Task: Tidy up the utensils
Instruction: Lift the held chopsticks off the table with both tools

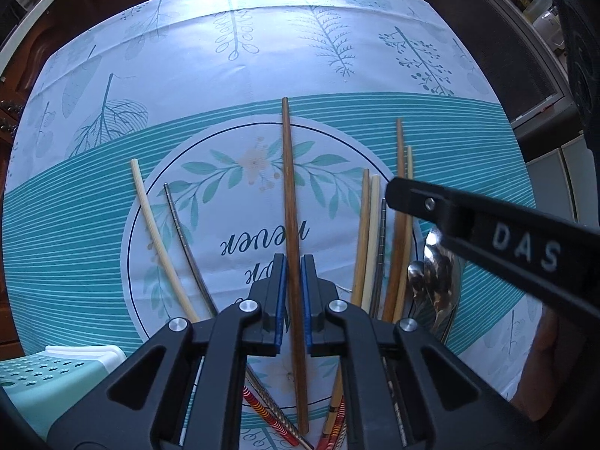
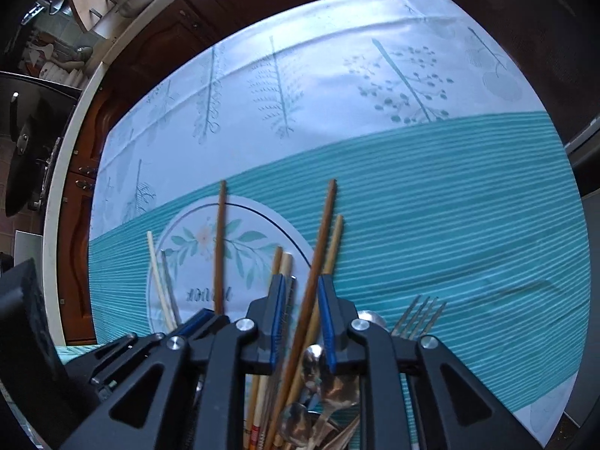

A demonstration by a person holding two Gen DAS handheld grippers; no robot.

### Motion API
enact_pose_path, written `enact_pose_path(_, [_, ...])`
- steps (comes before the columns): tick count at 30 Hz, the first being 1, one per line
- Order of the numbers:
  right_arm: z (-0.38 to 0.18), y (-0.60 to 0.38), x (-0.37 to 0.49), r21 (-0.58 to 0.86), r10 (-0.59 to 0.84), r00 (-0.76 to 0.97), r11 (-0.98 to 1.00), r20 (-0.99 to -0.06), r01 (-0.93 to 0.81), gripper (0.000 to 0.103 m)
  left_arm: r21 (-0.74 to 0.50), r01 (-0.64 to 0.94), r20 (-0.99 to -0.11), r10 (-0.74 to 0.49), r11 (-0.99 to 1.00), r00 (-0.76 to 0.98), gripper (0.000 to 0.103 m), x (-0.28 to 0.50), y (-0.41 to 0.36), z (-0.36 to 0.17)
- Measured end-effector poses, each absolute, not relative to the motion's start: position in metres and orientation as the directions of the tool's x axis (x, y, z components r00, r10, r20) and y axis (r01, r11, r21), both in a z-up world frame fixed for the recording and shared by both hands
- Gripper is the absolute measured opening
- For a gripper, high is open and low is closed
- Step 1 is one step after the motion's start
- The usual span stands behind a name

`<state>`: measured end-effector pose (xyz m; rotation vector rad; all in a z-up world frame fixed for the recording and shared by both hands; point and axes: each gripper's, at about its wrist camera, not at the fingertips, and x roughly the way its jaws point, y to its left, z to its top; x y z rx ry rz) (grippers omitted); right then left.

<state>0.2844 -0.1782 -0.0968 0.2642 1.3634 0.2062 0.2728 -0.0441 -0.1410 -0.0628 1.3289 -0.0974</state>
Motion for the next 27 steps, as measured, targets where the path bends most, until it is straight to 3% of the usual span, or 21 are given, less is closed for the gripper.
enact_pose_path(5, [-0.102, -0.174, 0.292, 0.272, 0.262, 0.175, 0.962, -0.949, 0.032, 0.015, -0.142, 0.027, -0.962, -0.144, 0.989, 0.232, 0.006, 0.27, -0.032, -0.139])
enact_pose_path(22, [-0.108, -0.127, 0.307, -0.043, -0.042, 0.147, 0.999, -0.988, -0.001, 0.006, -0.176, 0.024, -0.957, -0.176, 0.984, 0.23, 0.005, 0.27, -0.026, -0.137])
enact_pose_path(27, [-0.11, -0.113, 0.304, -0.038, -0.036, 0.165, 0.999, -0.986, -0.011, 0.007, -0.208, -0.007, -0.939, -0.197, 0.978, 0.281, 0.005, 0.261, -0.018, -0.132])
